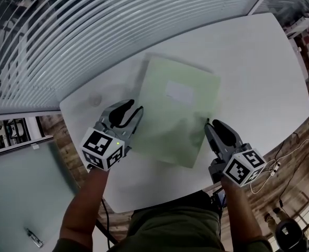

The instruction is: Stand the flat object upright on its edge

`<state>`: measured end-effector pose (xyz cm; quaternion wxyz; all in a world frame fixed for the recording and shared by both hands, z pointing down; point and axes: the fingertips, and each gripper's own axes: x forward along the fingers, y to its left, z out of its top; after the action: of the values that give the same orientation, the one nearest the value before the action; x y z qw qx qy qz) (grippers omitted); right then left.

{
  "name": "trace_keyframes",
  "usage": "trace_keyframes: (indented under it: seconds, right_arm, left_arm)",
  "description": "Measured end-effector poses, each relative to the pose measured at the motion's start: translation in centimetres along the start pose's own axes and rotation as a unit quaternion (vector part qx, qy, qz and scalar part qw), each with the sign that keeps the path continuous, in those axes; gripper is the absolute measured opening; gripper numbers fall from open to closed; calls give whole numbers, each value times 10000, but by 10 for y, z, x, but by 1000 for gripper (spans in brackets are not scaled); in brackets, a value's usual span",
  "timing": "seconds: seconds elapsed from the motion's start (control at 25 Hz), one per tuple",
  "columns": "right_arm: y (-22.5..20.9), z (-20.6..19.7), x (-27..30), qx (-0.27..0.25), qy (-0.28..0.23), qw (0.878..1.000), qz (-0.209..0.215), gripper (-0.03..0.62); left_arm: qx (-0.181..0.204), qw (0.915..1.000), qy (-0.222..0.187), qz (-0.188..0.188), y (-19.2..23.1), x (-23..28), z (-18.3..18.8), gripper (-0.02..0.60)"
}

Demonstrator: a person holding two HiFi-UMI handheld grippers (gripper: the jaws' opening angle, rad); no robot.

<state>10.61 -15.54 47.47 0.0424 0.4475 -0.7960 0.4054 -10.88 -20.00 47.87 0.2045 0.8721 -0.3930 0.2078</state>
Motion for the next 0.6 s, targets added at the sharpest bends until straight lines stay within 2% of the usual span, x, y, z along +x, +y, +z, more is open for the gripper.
trace_keyframes:
  seconds: [0.28,0.6]
  right_arm:
    - [-11,-4,3,119,56,9999,-97,177]
    - [-18,-13,10,301,151,9994,-87,259]
  left_arm:
    - [-137,9996,192,-149,5,12,-8,153]
    - [-571,9969,391,-379,8,21,-18,242]
